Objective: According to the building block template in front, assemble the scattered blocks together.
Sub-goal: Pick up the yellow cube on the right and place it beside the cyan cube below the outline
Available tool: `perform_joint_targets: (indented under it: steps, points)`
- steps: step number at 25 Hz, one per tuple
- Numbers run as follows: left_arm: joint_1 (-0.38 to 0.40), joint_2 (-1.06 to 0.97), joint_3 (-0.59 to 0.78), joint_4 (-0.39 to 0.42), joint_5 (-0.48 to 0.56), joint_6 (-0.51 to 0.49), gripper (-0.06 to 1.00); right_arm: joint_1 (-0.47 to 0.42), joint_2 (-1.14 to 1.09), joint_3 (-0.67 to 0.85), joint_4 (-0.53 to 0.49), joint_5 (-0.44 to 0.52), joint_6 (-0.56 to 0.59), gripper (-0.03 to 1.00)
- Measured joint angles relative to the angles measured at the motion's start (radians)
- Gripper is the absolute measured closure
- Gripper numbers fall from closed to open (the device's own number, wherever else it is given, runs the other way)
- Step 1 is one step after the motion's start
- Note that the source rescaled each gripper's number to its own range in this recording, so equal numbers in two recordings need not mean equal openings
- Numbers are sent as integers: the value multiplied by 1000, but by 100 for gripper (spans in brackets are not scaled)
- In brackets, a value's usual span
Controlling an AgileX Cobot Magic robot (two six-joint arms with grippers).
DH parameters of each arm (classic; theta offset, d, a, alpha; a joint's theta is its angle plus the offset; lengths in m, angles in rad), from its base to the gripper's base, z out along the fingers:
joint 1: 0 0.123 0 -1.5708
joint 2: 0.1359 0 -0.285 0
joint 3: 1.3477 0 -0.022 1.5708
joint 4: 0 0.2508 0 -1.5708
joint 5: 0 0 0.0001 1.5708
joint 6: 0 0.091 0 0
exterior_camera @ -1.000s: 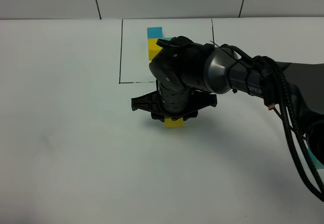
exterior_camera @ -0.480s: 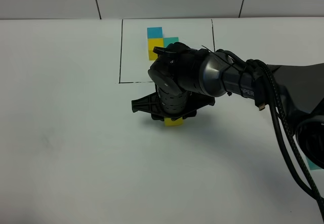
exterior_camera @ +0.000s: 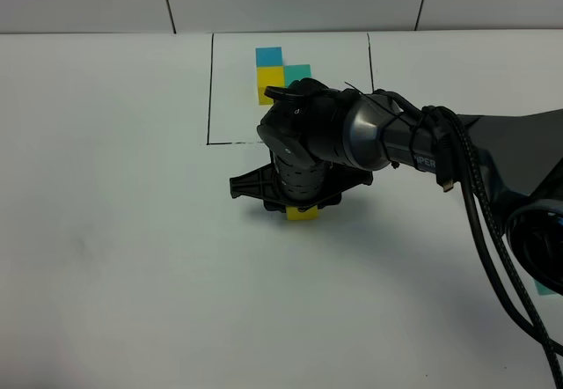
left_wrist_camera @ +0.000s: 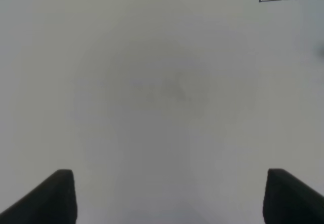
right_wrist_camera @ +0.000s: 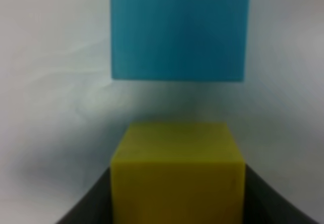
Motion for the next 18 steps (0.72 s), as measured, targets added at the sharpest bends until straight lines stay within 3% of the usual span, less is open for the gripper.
perform_joint_targets:
  steps: [18]
  points:
    - [0, 0, 0, 0, 0, 0, -5, -19, 22, -5, 1, -61, -4, 96]
